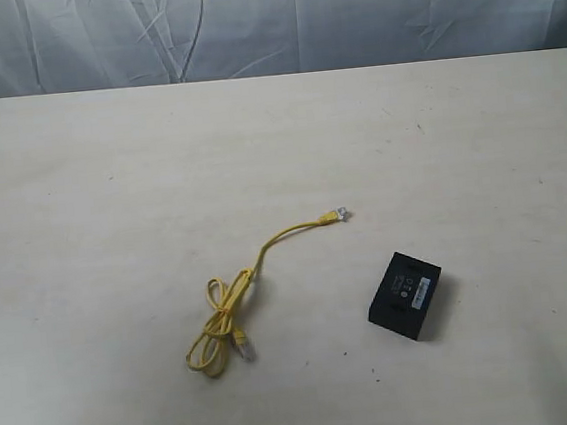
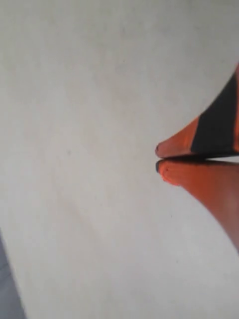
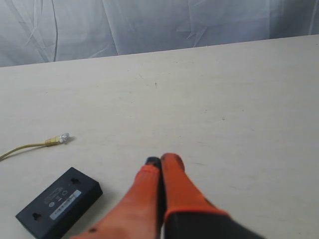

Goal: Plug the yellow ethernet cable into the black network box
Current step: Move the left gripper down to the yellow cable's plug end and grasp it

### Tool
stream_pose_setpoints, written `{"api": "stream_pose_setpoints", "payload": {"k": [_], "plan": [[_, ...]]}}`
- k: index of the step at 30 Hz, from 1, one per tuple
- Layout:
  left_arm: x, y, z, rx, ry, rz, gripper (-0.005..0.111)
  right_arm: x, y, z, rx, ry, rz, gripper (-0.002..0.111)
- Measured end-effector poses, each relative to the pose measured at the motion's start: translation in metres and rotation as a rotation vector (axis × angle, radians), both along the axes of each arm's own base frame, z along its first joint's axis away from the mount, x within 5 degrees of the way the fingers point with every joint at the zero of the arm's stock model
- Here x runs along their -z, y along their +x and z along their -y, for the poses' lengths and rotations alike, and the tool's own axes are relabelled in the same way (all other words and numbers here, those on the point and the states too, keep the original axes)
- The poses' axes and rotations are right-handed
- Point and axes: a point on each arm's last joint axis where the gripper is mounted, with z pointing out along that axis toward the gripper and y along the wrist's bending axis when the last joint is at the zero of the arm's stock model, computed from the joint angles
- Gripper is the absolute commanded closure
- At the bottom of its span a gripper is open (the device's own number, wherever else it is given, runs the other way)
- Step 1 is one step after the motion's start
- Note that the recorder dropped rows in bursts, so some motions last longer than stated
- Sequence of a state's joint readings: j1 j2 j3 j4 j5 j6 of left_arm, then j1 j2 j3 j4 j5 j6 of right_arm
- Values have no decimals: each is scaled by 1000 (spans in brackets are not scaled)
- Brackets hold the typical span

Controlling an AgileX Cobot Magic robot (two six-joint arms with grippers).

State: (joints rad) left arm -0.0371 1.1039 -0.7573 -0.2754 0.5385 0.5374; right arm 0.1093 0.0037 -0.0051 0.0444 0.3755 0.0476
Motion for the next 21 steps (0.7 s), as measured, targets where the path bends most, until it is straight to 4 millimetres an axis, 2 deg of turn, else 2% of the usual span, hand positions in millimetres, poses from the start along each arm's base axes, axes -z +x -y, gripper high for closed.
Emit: {"api": "stream_pose_setpoints", "payload": {"k": [4, 9, 12, 16, 21], "plan": [[18, 46, 29, 183, -5, -120, 107, 0, 0, 0, 0, 0, 0, 109], [34, 95, 90, 385, 30, -172, 107, 0, 0, 0, 0, 0, 0, 109], [49, 116, 130, 509, 83, -218, 107, 0, 0, 0, 0, 0, 0, 109], [66, 134, 178, 650, 145, -272, 107, 0, 0, 0, 0, 0, 0, 109], [88, 151, 225, 775, 215, -337, 107, 0, 0, 0, 0, 0, 0, 109]]}}
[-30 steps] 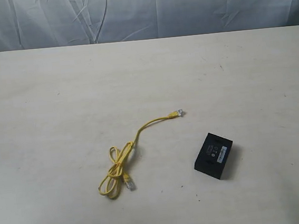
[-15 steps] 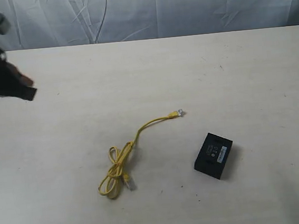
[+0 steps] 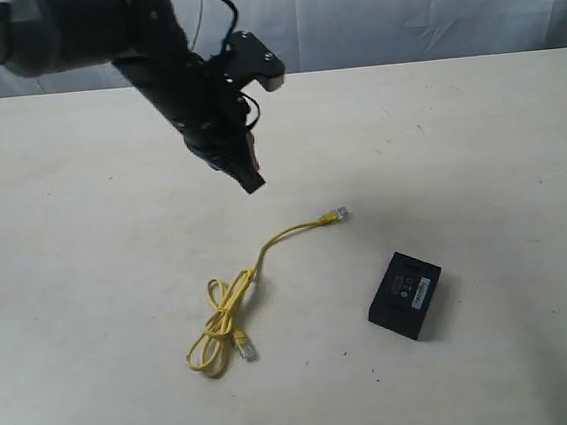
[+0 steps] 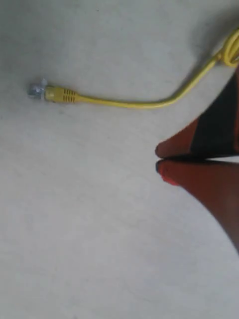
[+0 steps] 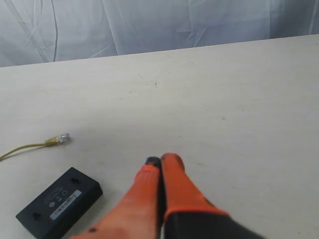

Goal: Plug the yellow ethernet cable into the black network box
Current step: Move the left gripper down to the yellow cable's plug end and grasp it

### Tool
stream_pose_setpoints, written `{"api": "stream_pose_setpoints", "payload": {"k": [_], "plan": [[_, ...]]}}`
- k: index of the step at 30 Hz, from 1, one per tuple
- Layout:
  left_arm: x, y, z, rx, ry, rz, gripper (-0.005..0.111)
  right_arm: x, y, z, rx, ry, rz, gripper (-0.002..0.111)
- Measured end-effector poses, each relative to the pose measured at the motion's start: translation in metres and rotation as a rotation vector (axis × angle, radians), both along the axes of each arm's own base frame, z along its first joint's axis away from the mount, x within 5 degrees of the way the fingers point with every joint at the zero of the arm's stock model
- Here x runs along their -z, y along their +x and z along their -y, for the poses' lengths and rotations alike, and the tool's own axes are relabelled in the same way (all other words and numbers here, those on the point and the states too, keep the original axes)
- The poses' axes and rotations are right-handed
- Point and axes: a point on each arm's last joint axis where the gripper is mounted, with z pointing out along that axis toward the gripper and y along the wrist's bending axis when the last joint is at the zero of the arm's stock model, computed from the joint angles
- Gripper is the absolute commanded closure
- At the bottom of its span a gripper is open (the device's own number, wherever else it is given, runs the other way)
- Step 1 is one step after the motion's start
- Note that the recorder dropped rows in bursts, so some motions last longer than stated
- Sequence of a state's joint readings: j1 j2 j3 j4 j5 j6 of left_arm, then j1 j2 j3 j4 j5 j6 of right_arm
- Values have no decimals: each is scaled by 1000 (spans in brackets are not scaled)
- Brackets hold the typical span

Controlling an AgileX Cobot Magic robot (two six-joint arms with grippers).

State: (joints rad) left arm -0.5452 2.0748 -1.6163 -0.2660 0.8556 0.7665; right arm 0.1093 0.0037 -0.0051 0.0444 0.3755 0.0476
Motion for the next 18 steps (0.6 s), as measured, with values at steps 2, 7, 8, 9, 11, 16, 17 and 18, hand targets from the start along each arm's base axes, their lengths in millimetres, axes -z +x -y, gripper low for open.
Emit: {"api": "stream_pose_setpoints", "payload": {"k": [2, 7, 8, 9, 11, 16, 17, 18], "plan": [[8, 2, 16, 52, 24, -17, 107, 0, 0, 0, 0, 0, 0, 109], [29, 2, 46, 154, 68, -49, 107, 0, 0, 0, 0, 0, 0, 109], [34, 1, 51, 166, 72, -54, 105, 0, 0, 0, 0, 0, 0, 109], [38, -1, 54, 177, 77, -60, 103, 0, 0, 0, 0, 0, 0, 109], [46, -3, 58, 199, 90, -74, 97, 0, 0, 0, 0, 0, 0, 109], [54, -6, 61, 251, 105, -78, 81, 0, 0, 0, 0, 0, 0, 109], [54, -6, 62, 253, 103, -72, 80, 0, 0, 0, 0, 0, 0, 109], [54, -5, 63, 253, 98, -59, 79, 0, 0, 0, 0, 1, 0, 109]]}}
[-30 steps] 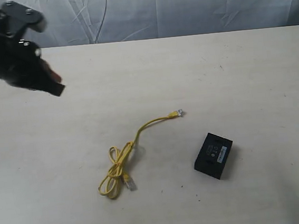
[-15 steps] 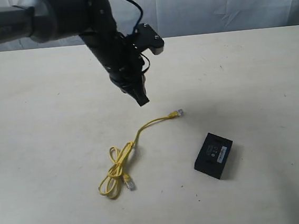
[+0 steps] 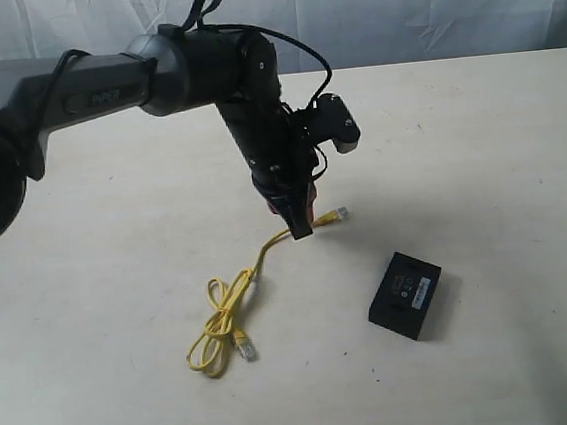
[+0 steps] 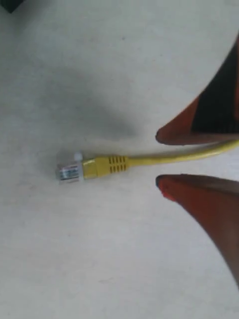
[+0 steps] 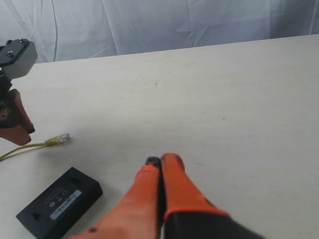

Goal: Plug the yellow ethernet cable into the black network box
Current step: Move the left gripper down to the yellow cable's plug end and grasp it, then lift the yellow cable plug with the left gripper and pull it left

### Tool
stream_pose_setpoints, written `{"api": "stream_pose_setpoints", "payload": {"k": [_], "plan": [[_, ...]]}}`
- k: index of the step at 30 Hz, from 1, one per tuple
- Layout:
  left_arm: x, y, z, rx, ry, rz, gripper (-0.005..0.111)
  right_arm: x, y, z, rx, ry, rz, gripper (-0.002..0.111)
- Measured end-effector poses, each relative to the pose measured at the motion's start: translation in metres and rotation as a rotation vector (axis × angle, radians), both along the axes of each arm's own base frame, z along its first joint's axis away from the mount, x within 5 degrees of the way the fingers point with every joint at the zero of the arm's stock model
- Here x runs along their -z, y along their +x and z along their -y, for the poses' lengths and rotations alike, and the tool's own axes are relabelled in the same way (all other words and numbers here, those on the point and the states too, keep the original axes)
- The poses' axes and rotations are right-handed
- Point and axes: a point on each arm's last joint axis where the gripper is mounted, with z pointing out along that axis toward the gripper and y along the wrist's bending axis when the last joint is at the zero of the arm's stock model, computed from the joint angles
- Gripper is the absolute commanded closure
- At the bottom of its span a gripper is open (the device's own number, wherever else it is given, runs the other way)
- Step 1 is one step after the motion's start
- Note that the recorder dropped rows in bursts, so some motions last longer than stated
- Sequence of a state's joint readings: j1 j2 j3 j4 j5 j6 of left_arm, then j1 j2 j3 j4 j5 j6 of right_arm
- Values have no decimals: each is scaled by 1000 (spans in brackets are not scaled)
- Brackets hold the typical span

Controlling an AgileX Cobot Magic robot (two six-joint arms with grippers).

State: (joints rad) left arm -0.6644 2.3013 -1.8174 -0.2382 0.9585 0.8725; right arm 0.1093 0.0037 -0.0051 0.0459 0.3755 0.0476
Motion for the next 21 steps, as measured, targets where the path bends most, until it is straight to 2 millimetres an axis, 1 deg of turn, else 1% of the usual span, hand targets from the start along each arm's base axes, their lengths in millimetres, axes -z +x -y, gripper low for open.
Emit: {"api": "stream_pose_setpoints", "payload": {"k": [3, 8, 10, 12, 16, 21], "plan": [[2, 2, 2, -4, -13, 19, 79, 0, 0, 0, 0, 0, 0, 109], [19, 2, 3, -1, 7, -5, 79, 0, 0, 0, 0, 0, 0, 109], [22, 2, 3, 1, 10, -11, 80, 0, 0, 0, 0, 0, 0, 109], [22, 2, 2, 1, 11, -10, 83, 0, 0, 0, 0, 0, 0, 109], [22, 2, 1, 12, 32, -16, 106, 0, 0, 0, 0, 0, 0, 109], [21, 0, -2, 30, 72, -32, 107, 0, 0, 0, 0, 0, 0, 109]]}}
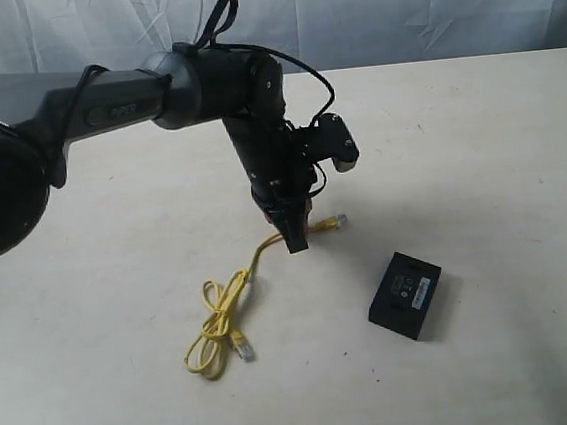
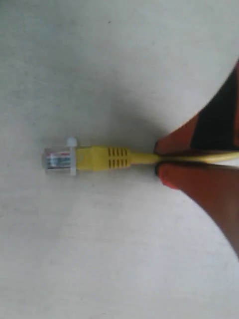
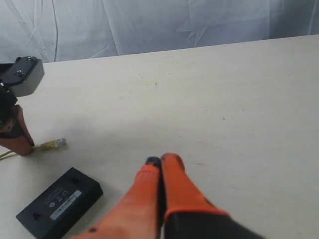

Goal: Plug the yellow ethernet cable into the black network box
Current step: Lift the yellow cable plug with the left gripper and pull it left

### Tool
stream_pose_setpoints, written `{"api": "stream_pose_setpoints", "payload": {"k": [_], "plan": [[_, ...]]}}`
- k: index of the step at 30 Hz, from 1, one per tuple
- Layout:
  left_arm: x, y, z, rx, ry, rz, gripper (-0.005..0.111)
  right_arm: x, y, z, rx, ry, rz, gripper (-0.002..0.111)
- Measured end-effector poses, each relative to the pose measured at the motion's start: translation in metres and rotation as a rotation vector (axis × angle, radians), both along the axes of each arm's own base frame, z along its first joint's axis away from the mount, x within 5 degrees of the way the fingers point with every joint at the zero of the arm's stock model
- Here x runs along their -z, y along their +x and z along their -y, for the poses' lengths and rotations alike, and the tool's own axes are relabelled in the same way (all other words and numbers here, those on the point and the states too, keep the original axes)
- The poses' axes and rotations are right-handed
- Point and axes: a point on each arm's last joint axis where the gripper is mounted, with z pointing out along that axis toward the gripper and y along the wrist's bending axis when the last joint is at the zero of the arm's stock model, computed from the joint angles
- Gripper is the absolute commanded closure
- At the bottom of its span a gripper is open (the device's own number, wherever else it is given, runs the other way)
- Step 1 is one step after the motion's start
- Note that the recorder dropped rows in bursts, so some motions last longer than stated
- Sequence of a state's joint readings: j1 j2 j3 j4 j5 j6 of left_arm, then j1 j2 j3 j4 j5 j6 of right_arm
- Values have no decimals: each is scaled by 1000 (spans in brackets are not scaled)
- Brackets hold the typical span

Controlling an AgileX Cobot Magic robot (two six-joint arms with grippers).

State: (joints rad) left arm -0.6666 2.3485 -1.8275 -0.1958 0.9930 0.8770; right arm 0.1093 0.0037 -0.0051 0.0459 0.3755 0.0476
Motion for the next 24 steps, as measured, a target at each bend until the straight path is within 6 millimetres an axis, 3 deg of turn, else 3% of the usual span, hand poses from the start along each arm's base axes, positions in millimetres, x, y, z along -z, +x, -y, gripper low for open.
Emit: {"api": "stream_pose_setpoints", "payload": {"k": [5, 12, 15, 19, 24], "plan": [[-15, -1, -7, -60, 58, 2, 107, 0, 0, 0, 0, 0, 0, 109], [-85, -11, -29, -194, 14, 68, 107, 0, 0, 0, 0, 0, 0, 109], [-104, -22, -45, -239, -51, 90, 107, 0, 0, 0, 0, 0, 0, 109], [-113, -43, -72, -254, -83, 113, 107, 0, 0, 0, 0, 0, 0, 109], [-107, -70, -93, -257, -84, 137, 107, 0, 0, 0, 0, 0, 0, 109]]}}
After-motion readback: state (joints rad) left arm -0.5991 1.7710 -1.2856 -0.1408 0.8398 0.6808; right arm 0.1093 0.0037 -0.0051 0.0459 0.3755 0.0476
